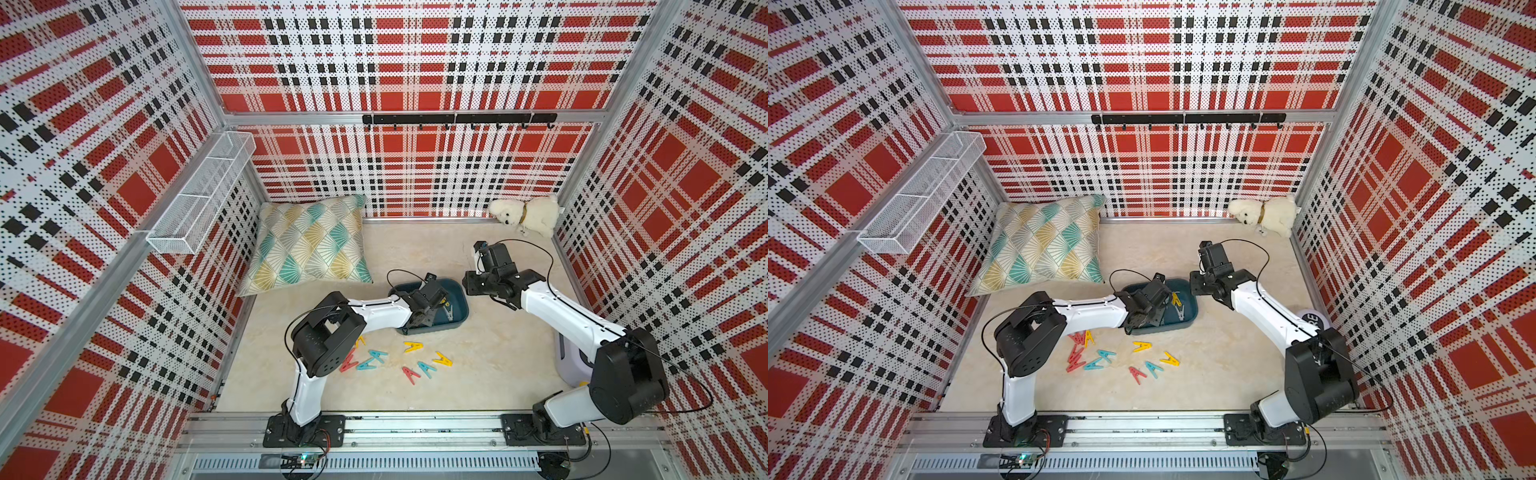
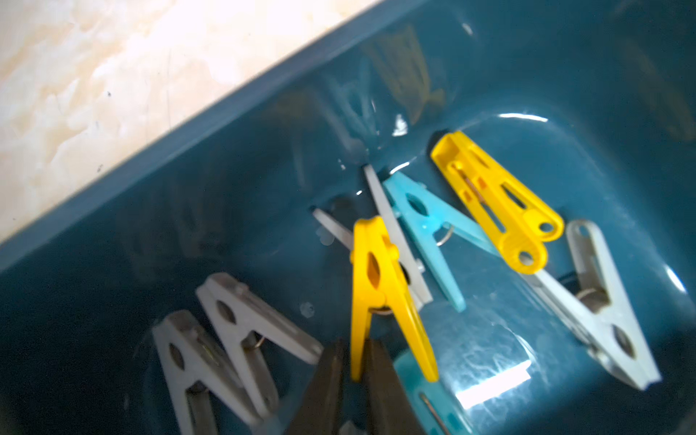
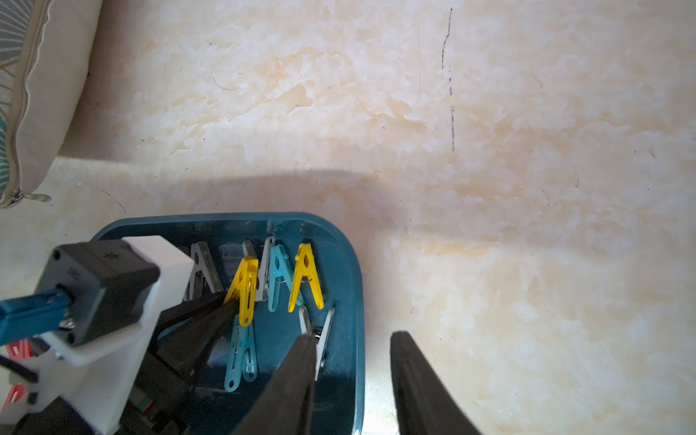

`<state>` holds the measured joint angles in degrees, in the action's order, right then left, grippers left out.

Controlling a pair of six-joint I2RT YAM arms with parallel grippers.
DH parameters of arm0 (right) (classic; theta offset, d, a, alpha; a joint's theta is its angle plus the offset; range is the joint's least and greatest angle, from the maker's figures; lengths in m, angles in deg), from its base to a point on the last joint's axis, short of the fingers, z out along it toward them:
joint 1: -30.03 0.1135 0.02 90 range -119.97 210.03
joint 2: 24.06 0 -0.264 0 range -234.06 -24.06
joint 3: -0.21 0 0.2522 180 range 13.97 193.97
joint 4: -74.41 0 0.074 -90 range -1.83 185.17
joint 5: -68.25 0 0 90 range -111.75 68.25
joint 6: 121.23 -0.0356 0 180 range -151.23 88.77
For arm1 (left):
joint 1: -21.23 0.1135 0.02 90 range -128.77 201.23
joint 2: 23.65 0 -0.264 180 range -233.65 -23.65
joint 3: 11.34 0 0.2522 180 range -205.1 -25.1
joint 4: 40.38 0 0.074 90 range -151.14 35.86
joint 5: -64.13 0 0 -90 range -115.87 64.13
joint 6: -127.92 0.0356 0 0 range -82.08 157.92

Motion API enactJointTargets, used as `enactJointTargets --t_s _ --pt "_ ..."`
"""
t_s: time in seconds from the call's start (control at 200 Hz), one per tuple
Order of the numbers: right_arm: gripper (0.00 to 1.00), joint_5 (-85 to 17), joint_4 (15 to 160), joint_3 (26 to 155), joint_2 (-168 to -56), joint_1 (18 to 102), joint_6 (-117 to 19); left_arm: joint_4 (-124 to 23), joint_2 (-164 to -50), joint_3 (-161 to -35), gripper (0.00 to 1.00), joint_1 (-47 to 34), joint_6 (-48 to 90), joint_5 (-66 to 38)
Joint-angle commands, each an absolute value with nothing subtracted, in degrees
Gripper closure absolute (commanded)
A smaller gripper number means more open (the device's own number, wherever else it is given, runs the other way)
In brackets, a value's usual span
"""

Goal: Put the clothespins into the storage box
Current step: Place the clothespin in the storage box, then pick up the clothespin from the center of the board.

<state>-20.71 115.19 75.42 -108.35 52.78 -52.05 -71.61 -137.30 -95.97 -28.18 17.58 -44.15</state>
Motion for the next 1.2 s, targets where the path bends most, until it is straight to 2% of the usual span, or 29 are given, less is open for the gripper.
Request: enactJointTargets --t_s 0.0,0.316,0.361,0.471,0.591,0.706,0.837,1.057,1.192 --pt "0.60 -20.89 114.90 76.74 -106.50 52.45 -51.96 -73.41 -135.18 -97.38 0.75 -27.66 18.32 -44.39" --pt "0.58 -20.91 115.28 76.99 -106.50 52.47 -51.21 -72.11 -122.74 -98.80 0.72 -25.26 17.92 -44.73" --pt "0.52 -21.27 114.73 76.59 -106.39 52.45 -50.99 -71.90 -120.30 -97.79 0.72 -24.56 17.18 -45.22" --pt "0.27 -21.71 111.29 74.25 -104.29 52.45 -50.44 -70.68 -113.08 -92.18 0.72 -21.83 13.96 -47.64" --pt "0.20 -20.29 110.05 73.30 -102.69 51.94 -49.86 -68.76 -102.84 -81.26 0.71 -17.40 9.54 -50.16" --pt "0.20 -19.95 109.35 72.54 -101.38 50.76 -50.24 -68.64 -93.11 -70.69 0.70 -13.49 4.39 -48.06" --pt "0.20 -20.33 108.89 72.86 -101.23 50.25 -50.22 -70.14 -86.13 -62.12 0.70 -13.84 -2.12 -45.88" --pt "0.21 -22.12 108.54 73.96 -103.51 50.27 -50.00 -79.30 -88.13 -61.58 0.71 -22.02 -11.71 -48.63" --pt "0.21 -23.21 107.77 73.58 -103.36 50.29 -50.55 -85.05 -91.95 -62.63 0.70 -23.98 -15.78 -50.96"
